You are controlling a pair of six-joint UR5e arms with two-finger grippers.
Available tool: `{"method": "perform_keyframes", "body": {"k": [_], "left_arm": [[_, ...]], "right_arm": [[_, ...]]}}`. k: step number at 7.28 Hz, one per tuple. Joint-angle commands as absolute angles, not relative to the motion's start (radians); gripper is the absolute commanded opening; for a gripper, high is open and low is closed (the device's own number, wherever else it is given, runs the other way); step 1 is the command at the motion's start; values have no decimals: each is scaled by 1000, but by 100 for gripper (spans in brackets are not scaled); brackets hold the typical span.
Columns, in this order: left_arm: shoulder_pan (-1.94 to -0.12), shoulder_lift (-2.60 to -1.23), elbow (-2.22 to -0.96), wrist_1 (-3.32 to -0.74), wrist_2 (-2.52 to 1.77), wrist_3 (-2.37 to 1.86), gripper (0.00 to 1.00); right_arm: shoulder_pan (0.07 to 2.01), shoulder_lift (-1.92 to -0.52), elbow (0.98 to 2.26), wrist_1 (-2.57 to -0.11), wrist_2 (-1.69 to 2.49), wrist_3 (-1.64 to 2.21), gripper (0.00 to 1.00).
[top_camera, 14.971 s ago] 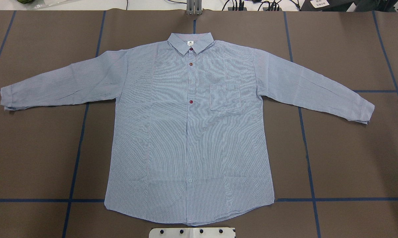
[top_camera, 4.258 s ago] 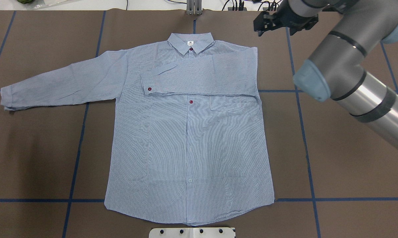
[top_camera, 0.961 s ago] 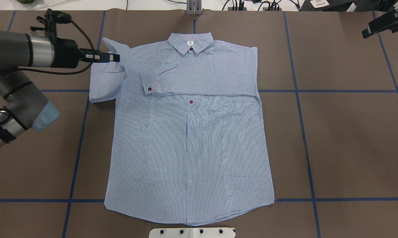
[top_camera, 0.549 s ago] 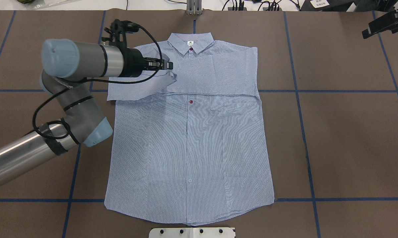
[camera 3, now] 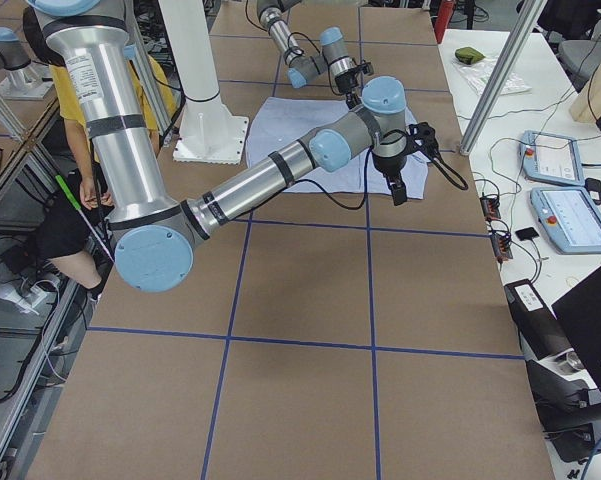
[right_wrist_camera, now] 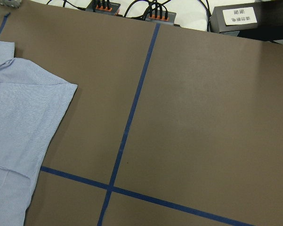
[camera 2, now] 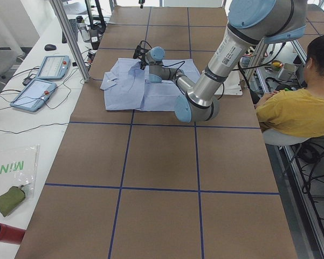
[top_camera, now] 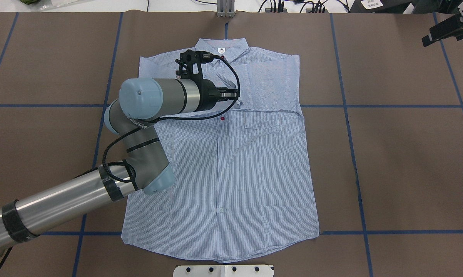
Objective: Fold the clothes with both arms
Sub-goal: 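Fold the held sleeve with the left gripper across the shirt front, then move both grippers down to the shirt hem corners nearest the robot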
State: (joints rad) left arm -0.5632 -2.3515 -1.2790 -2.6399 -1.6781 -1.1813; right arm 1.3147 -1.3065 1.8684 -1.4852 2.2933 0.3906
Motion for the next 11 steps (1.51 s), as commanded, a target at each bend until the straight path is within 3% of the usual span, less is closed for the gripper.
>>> {"method": "perform_keyframes", "body": {"k": [1, 3, 5, 7, 11], "left_arm": [[-494, -2384, -1269, -2603, -1648, -1183, 99], [-476, -2411, -1339, -2411, -1594, -1169, 100], [-476, -2276, -1621, -2193, -1649, -1119, 100], [-471, -2133, -1881, -1991, -1651, -1028, 100], [-456, -1793, -2070, -1986, -1640, -1049, 100]], "right_arm": [[1315, -1307, 1870, -1486, 2293, 394, 100], [1310, -1307, 1913, -1485, 2293, 505, 100], [1217, -1356, 2052, -1485, 2252, 724, 100], [994, -1416, 2198, -1486, 2055, 1006, 100], [451, -1532, 2345, -1485, 1604, 1462, 100]]}}
